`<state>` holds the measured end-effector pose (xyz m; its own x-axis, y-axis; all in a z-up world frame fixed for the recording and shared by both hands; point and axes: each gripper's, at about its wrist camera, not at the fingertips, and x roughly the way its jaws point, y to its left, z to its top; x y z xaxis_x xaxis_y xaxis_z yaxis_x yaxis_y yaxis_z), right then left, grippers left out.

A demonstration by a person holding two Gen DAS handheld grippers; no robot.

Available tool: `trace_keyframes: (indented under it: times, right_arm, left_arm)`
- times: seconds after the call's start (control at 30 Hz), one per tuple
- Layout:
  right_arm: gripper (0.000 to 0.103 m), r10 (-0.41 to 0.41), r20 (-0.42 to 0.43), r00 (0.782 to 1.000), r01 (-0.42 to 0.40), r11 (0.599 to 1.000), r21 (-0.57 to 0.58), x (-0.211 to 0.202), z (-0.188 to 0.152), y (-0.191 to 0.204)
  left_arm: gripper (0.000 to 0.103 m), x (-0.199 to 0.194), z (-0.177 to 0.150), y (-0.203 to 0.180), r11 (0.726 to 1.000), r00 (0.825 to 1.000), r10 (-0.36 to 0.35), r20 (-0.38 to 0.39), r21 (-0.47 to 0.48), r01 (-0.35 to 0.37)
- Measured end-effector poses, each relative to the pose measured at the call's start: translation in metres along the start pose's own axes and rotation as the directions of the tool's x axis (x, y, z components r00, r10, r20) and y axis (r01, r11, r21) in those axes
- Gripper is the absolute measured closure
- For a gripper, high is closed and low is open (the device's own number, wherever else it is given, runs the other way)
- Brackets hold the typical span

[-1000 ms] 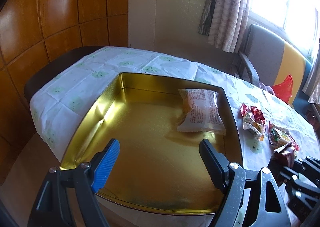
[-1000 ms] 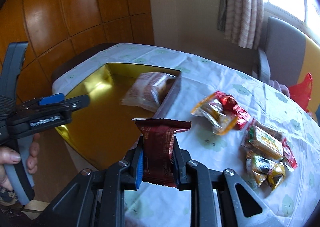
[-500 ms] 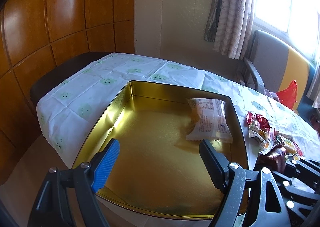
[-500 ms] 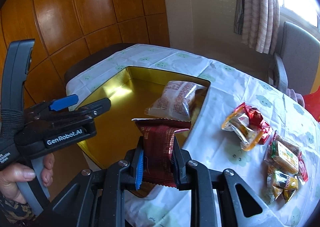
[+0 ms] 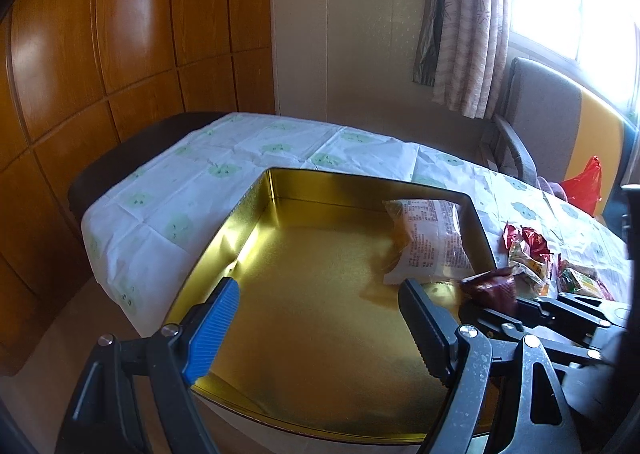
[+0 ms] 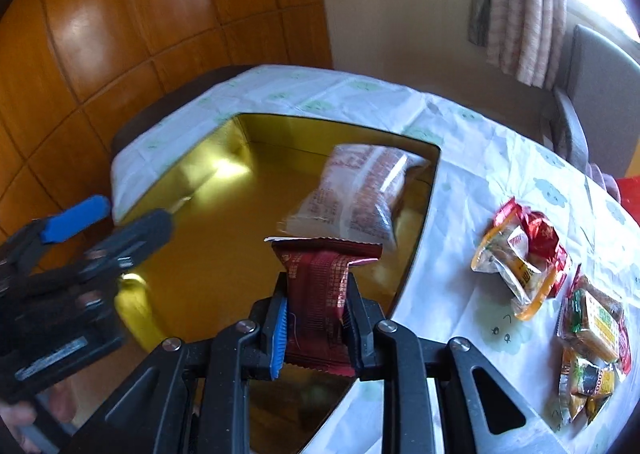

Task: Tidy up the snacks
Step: 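Carry the dark red wrapper over the gold tin and release it with the right gripper, then move the left gripper back to the snack pile and grasp a red foil candy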

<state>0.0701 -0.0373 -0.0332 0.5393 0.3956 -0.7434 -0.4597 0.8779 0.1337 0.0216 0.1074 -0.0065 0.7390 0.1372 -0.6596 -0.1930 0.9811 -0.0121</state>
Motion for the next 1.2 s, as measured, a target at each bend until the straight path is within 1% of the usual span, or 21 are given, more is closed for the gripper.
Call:
trace_keyframes:
  times: [0.1, 0.27, 0.5, 0.67, 1.03, 1.2]
  right_arm:
    - [0.074, -0.001, 0.001, 1.0, 0.001, 1.0, 0.025, 0.001, -0.005, -0.006]
    - [0.074, 0.003, 0.02, 1.0, -0.004, 0.998, 0.067, -0.008, -0.012, -0.017]
    - [0.074, -0.046, 0.08, 0.996, 0.04, 0.996, 0.081, -0.034, -0.02, -0.018]
    - [0.074, -0.076, 0.103, 0.992, 0.065, 0.992, 0.104, -0.049, -0.026, -0.024]
    - [0.073, -0.136, 0.116, 0.984, 0.117, 0.98, 0.16, -0.071, -0.046, -0.042]
    - [0.073, -0.167, 0.106, 0.98, 0.147, 0.973, 0.178, -0.077, -0.057, -0.051]
  left_arm:
    - [0.021, -0.002, 0.0, -0.002, 1.0, 1.0, 0.003, 0.011, 0.013, -0.003]
    - [0.021, -0.007, 0.002, -0.006, 1.0, 1.0, 0.0, 0.028, 0.026, -0.001]
    - [0.021, -0.015, 0.003, -0.01, 0.999, 0.999, -0.013, 0.049, 0.038, 0.011]
    - [0.021, -0.02, 0.003, -0.015, 0.999, 0.998, -0.025, 0.056, 0.05, 0.022]
    - [0.021, -0.028, 0.0, -0.027, 0.996, 0.997, -0.05, 0.063, 0.082, 0.044]
    - [0.021, -0.029, -0.002, -0.032, 0.994, 0.996, -0.062, 0.059, 0.099, 0.056]
